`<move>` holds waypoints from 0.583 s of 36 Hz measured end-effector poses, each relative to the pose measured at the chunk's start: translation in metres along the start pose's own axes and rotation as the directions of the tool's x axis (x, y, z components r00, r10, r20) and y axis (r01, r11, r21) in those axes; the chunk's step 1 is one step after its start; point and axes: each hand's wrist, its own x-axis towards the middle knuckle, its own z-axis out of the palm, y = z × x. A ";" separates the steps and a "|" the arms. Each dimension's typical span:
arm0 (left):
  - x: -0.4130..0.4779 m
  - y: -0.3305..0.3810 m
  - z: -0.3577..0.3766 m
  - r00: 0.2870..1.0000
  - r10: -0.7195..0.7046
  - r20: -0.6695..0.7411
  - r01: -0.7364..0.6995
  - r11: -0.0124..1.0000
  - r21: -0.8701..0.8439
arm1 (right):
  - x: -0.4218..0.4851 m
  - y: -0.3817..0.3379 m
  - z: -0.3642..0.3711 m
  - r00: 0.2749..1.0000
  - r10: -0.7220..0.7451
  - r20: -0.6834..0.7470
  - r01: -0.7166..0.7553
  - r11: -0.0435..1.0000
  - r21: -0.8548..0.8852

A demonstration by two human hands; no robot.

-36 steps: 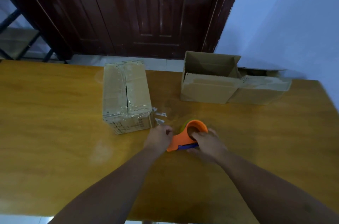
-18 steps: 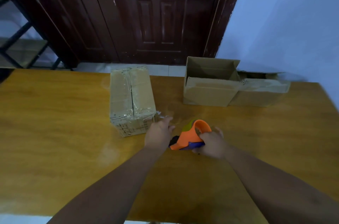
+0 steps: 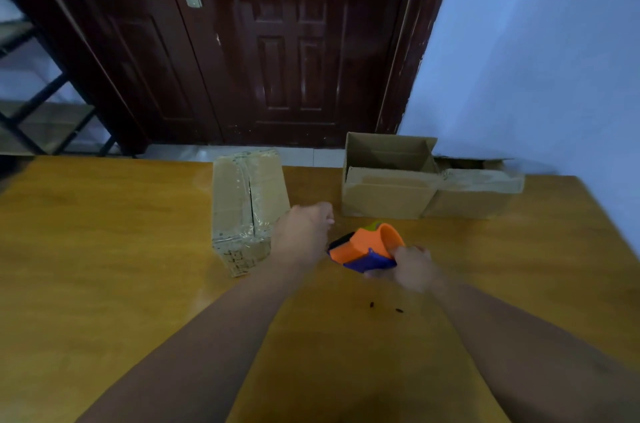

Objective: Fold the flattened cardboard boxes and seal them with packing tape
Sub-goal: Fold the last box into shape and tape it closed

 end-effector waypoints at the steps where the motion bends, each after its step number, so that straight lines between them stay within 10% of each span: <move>1: 0.002 -0.001 -0.005 1.000 -0.008 -0.012 0.008 1.000 -0.006 | -0.004 0.001 -0.002 1.000 0.012 0.003 -0.012 1.000 -0.016; 8: 0.015 -0.007 -0.037 0.998 -0.020 0.067 0.028 0.993 -0.116 | -0.026 0.013 -0.003 1.000 0.019 0.022 -0.019 1.000 -0.025; 21: 0.020 -0.013 -0.034 0.972 0.140 -0.187 -0.091 0.964 0.249 | -0.015 -0.014 -0.024 0.989 0.004 -0.147 0.017 0.989 0.146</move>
